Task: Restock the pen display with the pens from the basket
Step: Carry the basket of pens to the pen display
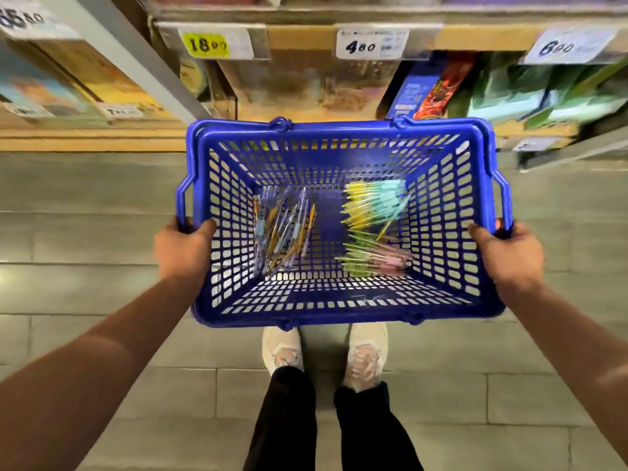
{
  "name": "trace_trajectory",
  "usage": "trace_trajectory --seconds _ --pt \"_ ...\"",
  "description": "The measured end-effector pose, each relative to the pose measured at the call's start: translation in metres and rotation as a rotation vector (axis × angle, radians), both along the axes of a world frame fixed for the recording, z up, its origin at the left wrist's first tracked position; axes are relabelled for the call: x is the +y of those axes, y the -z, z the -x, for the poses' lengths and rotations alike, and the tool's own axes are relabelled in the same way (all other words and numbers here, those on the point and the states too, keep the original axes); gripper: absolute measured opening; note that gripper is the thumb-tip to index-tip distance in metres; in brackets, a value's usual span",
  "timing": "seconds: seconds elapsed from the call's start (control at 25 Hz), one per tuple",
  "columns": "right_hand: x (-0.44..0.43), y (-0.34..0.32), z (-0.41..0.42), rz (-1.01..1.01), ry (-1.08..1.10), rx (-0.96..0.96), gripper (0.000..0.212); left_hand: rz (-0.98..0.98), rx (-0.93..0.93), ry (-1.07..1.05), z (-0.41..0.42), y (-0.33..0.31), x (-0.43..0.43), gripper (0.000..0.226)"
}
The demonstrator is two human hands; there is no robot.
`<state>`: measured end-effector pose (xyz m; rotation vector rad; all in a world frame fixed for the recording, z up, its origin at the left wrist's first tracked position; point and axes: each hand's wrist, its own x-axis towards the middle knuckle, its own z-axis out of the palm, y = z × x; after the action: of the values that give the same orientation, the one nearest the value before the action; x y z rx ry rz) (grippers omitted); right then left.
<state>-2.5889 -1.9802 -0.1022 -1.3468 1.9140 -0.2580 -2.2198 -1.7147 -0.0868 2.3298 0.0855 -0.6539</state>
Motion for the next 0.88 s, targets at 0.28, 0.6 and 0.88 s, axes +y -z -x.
trace_trajectory --seconds 0.28,0.6,0.88 --pt "-0.021 0.046 0.002 0.049 0.033 -0.045 0.021 0.014 0.009 0.042 -0.002 0.054 -0.029 0.023" --pt "-0.043 0.064 -0.016 0.038 0.05 -0.099 0.024 0.004 0.003 0.028 -0.021 0.074 -0.058 0.02" --pt "-0.037 0.077 -0.018 -0.009 0.06 -0.108 0.02 -0.027 0.045 0.051 -0.031 0.088 -0.059 0.025"
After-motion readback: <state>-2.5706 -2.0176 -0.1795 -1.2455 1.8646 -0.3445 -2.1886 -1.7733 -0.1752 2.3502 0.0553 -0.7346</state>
